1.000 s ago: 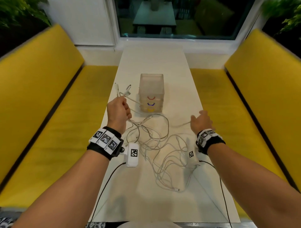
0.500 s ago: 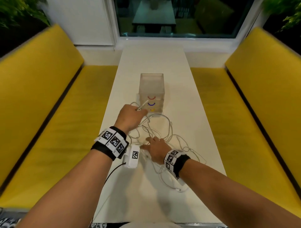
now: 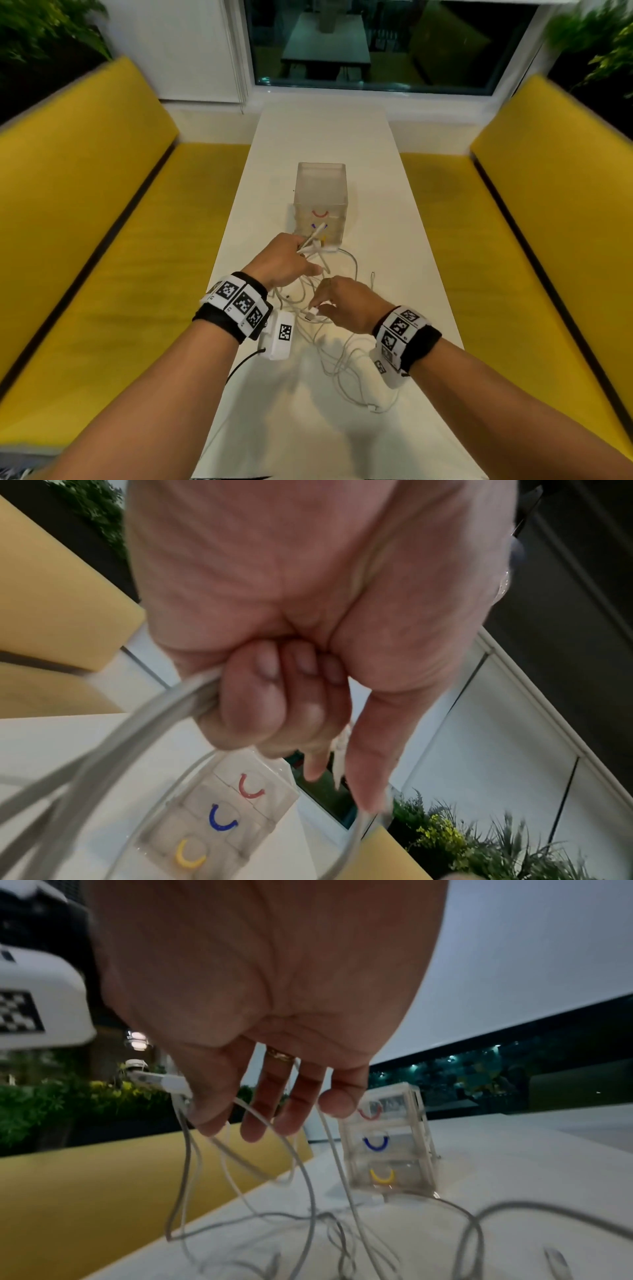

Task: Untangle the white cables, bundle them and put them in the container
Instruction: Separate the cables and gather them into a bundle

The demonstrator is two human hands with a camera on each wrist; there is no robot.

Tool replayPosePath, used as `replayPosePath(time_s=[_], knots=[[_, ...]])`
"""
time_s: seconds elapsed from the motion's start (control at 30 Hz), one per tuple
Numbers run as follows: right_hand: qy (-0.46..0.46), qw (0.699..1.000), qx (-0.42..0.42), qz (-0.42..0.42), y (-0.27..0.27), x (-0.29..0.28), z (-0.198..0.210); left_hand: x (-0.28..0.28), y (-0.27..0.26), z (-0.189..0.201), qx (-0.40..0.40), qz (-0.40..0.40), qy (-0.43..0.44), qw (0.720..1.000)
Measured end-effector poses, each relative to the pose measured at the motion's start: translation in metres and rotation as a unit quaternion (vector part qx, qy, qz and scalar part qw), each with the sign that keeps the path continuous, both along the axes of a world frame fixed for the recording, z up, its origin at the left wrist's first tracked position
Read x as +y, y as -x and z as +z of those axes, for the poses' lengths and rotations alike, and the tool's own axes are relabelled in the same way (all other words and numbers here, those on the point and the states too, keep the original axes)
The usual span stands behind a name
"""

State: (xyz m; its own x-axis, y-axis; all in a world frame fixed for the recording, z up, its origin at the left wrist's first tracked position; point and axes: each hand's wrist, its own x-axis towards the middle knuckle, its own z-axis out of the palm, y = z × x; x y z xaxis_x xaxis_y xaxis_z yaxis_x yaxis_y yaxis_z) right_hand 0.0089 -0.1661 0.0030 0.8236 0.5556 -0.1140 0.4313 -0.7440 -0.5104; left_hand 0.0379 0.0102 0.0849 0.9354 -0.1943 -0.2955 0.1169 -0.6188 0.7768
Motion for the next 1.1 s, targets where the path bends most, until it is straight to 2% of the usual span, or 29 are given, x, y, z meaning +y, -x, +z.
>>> replayPosePath(time_s=[0.1, 0.2, 0.27, 0.37, 0.43, 0.5, 0.57, 0.67, 0.77, 0.87, 1.0, 1.1], knots=[[-0.072, 0.997, -0.021, 0.010, 0.004, 0.001, 0.016, -0.006, 0.001, -0.002, -0.015, -0.010, 0.011, 1.000], [-0.146, 0.989, -0.034, -0.013, 0.005, 0.004, 0.022, -0.009, 0.002, 0.000, -0.019, 0.004, 0.039, 0.999], [-0.189, 0.981, -0.037, -0.033, 0.006, 0.004, 0.022, -0.008, 0.002, 0.001, -0.035, 0.007, 0.028, 0.999], [-0.235, 0.965, -0.051, -0.109, 0.002, -0.003, 0.024, -0.002, 0.001, 0.005, -0.060, 0.004, -0.024, 0.998], [-0.262, 0.949, -0.021, -0.173, -0.003, -0.012, 0.029, 0.003, 0.003, 0.008, -0.056, -0.024, -0.039, 0.997], [-0.266, 0.943, -0.009, -0.202, -0.009, -0.022, 0.031, 0.004, 0.007, 0.011, -0.051, -0.068, -0.058, 0.995], [-0.261, 0.947, -0.009, -0.188, -0.011, -0.027, 0.032, 0.004, 0.009, 0.010, -0.052, -0.091, -0.059, 0.993], [-0.302, 0.940, 0.070, -0.144, -0.005, -0.027, 0.036, 0.000, 0.009, 0.012, -0.071, -0.083, -0.044, 0.993], [-0.336, 0.915, 0.137, -0.176, -0.001, -0.027, 0.036, -0.004, 0.010, 0.016, -0.069, -0.074, -0.016, 0.995], [-0.351, 0.897, 0.179, -0.199, -0.001, -0.030, 0.033, -0.002, 0.008, 0.016, -0.060, -0.025, 0.030, 0.997], [-0.396, 0.871, 0.156, -0.244, 0.001, -0.026, 0.034, -0.004, 0.005, 0.015, -0.007, 0.035, 0.203, 0.979], [-0.441, 0.847, 0.138, -0.263, 0.000, -0.013, 0.051, -0.015, 0.009, 0.016, 0.025, 0.037, 0.265, 0.963]])
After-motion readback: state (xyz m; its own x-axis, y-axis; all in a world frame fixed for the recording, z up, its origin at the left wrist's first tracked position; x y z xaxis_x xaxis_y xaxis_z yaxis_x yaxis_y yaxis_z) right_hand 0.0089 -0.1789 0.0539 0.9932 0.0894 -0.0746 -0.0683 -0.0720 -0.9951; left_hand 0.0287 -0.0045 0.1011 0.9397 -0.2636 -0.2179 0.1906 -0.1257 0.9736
